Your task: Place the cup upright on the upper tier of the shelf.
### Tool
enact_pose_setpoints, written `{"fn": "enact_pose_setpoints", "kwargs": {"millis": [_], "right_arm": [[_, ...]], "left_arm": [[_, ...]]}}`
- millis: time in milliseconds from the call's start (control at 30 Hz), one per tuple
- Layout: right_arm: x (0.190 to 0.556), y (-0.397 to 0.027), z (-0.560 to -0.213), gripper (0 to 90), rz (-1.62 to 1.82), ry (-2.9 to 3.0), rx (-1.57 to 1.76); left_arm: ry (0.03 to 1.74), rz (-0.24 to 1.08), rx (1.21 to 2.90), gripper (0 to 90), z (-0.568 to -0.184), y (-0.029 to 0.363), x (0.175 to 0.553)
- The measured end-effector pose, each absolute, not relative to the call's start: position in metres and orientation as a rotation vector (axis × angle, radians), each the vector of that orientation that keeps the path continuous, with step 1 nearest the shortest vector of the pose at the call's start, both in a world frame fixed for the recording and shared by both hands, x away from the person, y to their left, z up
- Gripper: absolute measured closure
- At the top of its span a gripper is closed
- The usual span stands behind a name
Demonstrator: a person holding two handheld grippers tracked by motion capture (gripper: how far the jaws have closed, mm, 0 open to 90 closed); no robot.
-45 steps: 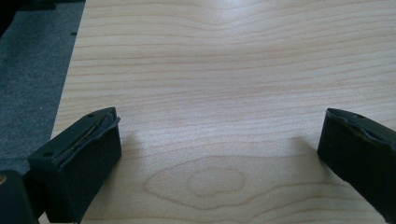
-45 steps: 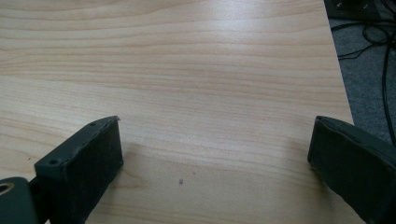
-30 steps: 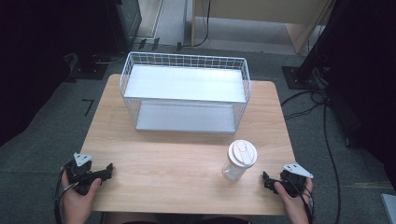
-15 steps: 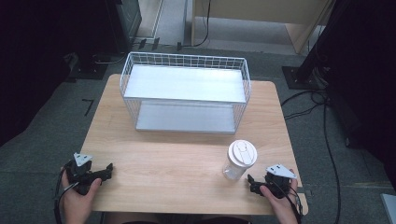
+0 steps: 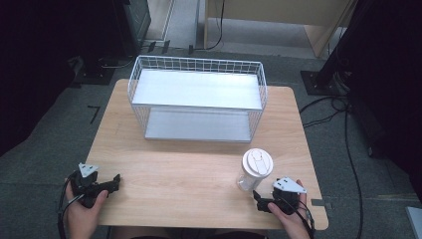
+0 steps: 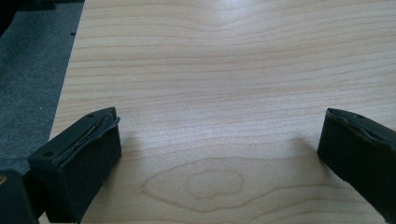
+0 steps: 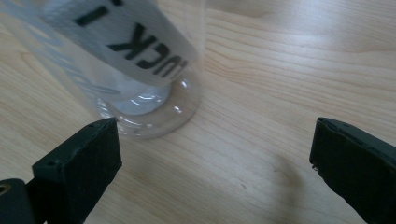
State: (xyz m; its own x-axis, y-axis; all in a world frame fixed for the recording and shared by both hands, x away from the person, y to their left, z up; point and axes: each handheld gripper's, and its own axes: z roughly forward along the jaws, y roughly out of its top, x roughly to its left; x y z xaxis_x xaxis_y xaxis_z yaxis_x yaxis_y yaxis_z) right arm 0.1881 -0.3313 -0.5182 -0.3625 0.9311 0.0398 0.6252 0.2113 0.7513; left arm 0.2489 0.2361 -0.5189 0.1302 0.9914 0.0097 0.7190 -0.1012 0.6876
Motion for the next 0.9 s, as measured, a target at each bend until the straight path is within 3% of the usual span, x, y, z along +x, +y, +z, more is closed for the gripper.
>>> {"fn": "enact_pose_setpoints", "kwargs": {"millis": [900], "right_arm": [[0.198, -0.299, -0.472, 2.1, 1.352, 1.892, 1.377]], "left_arm": [[1.643, 0.665, 1.88, 0.0, -0.519, 0.236, 0.249]]}}
